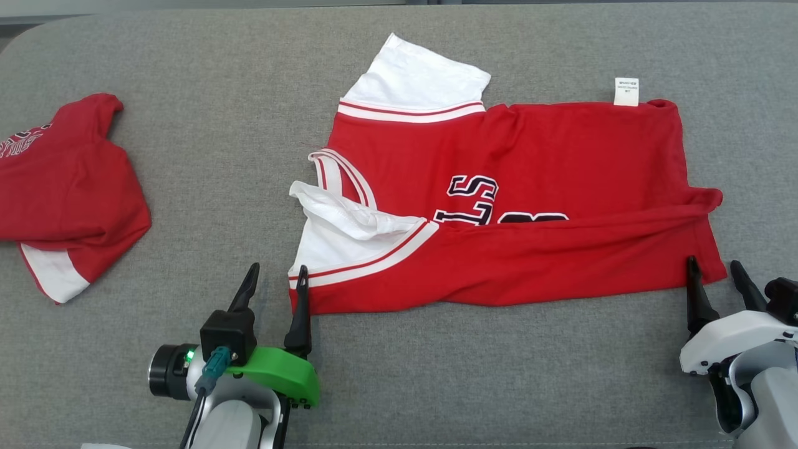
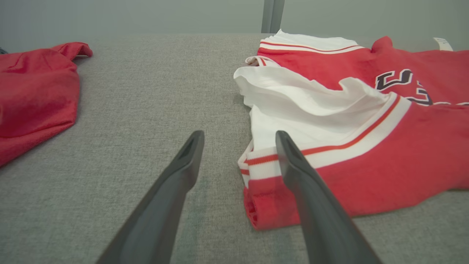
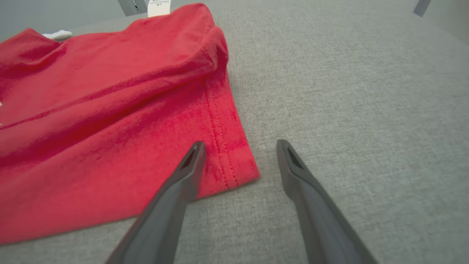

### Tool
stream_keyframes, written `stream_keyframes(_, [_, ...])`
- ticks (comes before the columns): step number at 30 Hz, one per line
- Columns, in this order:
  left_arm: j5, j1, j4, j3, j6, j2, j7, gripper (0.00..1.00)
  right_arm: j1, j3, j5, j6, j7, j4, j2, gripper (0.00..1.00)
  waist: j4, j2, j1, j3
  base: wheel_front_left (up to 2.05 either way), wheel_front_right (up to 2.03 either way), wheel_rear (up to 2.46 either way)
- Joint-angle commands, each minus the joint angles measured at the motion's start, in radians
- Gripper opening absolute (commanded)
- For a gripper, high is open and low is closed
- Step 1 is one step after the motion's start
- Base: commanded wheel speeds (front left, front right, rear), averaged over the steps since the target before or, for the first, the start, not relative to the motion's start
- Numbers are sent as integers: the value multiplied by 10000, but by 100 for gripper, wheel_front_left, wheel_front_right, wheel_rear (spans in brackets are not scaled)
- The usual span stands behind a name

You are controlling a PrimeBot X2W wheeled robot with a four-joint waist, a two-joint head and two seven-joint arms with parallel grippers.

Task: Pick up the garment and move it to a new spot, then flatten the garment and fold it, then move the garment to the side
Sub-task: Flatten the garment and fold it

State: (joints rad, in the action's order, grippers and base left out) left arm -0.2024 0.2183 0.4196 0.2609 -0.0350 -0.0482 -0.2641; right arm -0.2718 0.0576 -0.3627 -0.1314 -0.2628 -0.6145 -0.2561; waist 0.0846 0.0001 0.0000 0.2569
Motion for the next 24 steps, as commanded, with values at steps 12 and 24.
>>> stream_keyframes(12, [-132,158,102,-13,117,-47,1,100,-336,-964,-610,19,38,-1290,-262,0,197,-1,0,119,0,0,0])
stream_keyframes(24, [-1224,62,677,419,642,-47,1,100,-264,-849,-793,19,-13,-403,-426,0,-18,-1,0,56,0,0,0])
